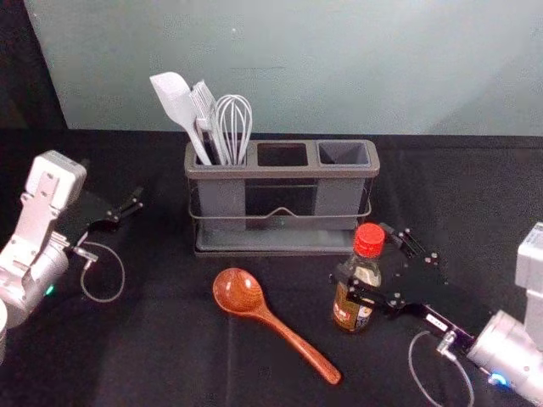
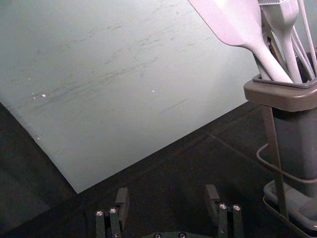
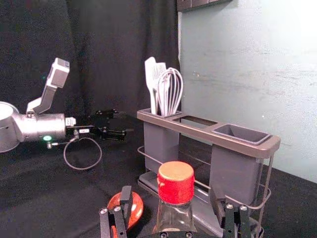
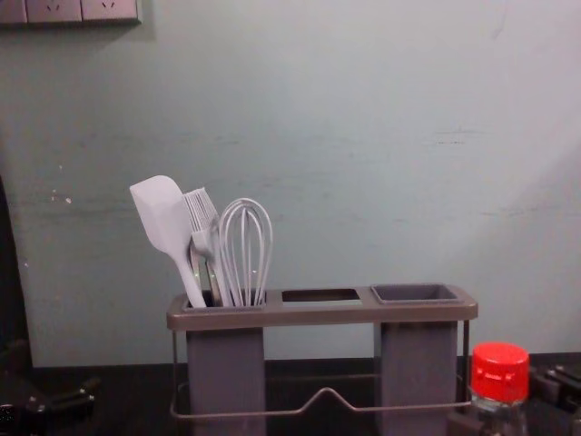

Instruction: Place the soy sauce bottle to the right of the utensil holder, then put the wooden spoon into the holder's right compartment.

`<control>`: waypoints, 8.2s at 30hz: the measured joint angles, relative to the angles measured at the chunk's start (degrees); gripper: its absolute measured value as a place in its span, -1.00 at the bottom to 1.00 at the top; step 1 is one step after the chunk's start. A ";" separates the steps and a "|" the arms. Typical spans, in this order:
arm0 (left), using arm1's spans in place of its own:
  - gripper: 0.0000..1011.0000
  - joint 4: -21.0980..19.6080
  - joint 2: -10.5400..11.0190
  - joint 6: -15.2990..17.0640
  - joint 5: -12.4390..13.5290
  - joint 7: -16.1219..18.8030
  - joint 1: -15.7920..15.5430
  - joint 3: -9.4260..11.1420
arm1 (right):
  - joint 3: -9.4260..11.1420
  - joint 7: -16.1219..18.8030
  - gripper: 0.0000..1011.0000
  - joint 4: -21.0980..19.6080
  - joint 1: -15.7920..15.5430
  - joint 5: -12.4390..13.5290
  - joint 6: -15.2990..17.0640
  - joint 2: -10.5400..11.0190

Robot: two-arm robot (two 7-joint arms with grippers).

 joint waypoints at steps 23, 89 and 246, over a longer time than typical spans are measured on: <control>0.99 0.00 0.00 0.00 0.00 0.00 0.00 0.00 | 1.64 -1.69 0.20 0.02 0.92 -4.18 2.97 -4.63; 0.99 0.00 0.00 0.00 0.00 0.00 0.00 0.00 | 8.07 -1.94 -0.27 18.15 17.37 -6.67 6.98 -12.62; 0.99 0.00 0.00 0.00 0.00 0.00 0.00 0.00 | -16.67 -1.16 0.98 14.99 23.46 -22.08 39.93 -20.99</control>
